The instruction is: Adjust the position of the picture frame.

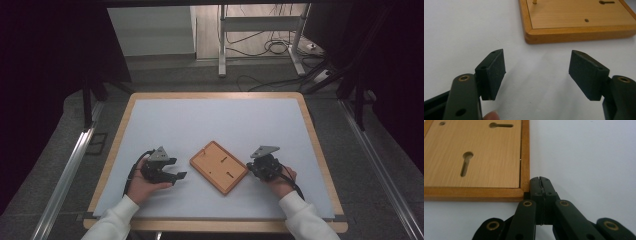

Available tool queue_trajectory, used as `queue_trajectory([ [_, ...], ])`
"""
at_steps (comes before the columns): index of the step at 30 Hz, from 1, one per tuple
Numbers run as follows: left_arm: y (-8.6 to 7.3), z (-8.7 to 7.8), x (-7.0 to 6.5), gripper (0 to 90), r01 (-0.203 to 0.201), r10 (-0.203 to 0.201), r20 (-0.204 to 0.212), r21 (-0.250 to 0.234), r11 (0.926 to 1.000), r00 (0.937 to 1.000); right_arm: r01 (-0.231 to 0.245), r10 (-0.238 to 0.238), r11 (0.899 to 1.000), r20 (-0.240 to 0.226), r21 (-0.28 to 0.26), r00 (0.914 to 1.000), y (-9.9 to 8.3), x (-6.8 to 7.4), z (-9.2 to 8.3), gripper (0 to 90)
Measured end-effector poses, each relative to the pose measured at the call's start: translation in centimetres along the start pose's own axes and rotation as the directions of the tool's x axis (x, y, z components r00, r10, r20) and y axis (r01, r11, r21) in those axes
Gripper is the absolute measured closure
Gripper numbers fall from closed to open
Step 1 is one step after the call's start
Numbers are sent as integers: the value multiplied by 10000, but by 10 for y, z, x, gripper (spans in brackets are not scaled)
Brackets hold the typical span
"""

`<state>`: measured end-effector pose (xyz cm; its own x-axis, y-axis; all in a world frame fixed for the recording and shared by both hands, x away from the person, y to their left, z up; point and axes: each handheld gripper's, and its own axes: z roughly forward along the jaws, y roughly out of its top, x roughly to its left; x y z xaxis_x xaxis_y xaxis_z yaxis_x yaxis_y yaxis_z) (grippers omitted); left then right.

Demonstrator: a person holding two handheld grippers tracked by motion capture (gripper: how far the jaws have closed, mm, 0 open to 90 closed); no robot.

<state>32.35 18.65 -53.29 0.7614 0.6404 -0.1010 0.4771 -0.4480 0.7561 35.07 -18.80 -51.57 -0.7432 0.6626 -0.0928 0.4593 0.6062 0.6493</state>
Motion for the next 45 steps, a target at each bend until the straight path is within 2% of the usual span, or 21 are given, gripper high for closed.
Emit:
queue_trajectory([
  [16, 2, 0, 0, 288, -29, 29, -24, -35, 10000, 10000, 173, -181, 9998, -861, -98, 9961, -11, 37, -11, 900],
  [20, 2, 0, 0, 288, -36, 36, -36, -5, 10000, 10000, 368, -376, 9993, -1033, -97, 9939, -11, 49, -12, 900],
  [26, 2, 0, 0, 287, -32, 32, -54, -2, 10000, 10000, 529, -550, 9984, -1214, -206, 9911, -9, 58, -14, 900],
  [32, 2, 1, 0, 287, -45, 45, -70, 25, 10000, 10000, 320, -358, 9991, -1482, -284, 9883, -10, 57, -14, 900],
  [35, 2, 0, 0, 288, -43, 43, -77, 17, 10000, 10000, 499, -546, 9982, -1584, -332, 9859, -10, 54, -13, 900],
  [39, 1, 0, 0, 288, -38, 38, -95, -4, 10000, 9999, 494, -528, 9985, -1663, -245, 9847, -13, 52, -12, 900],
  [45, 1, -1, 2, 288, -3, 2, -134, -17, 10000, 9999, 209, -282, 9984, -1426, -526, 9894, -21, 39, -22, 900],
])
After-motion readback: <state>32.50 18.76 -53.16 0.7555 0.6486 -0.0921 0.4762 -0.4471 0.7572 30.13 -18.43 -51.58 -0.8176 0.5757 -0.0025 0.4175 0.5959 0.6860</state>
